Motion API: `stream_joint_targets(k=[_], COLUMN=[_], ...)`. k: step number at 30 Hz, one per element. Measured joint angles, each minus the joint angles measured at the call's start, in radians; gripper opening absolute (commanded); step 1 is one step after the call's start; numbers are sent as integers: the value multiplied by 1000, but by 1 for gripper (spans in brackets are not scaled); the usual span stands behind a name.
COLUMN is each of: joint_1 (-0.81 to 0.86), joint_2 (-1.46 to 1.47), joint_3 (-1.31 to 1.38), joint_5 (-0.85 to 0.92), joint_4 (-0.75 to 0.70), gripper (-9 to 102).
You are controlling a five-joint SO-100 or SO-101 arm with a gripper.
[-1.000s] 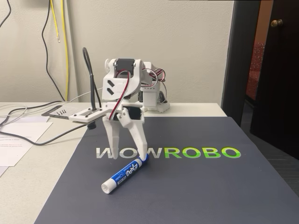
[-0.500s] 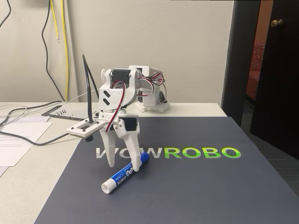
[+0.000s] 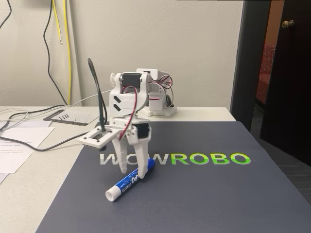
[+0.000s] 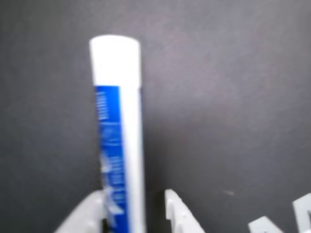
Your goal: Pick up the blue marker.
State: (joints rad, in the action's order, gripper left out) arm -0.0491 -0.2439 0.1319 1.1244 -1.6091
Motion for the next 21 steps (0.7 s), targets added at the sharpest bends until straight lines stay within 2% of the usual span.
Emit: stream_joint_targets(k=[13,21], joint_1=[-23,-48], joint_2=[20,-20], joint_3=[37,72], joint_5=[-35,-164], joint_4=[-2,-103], gripper=[0,0])
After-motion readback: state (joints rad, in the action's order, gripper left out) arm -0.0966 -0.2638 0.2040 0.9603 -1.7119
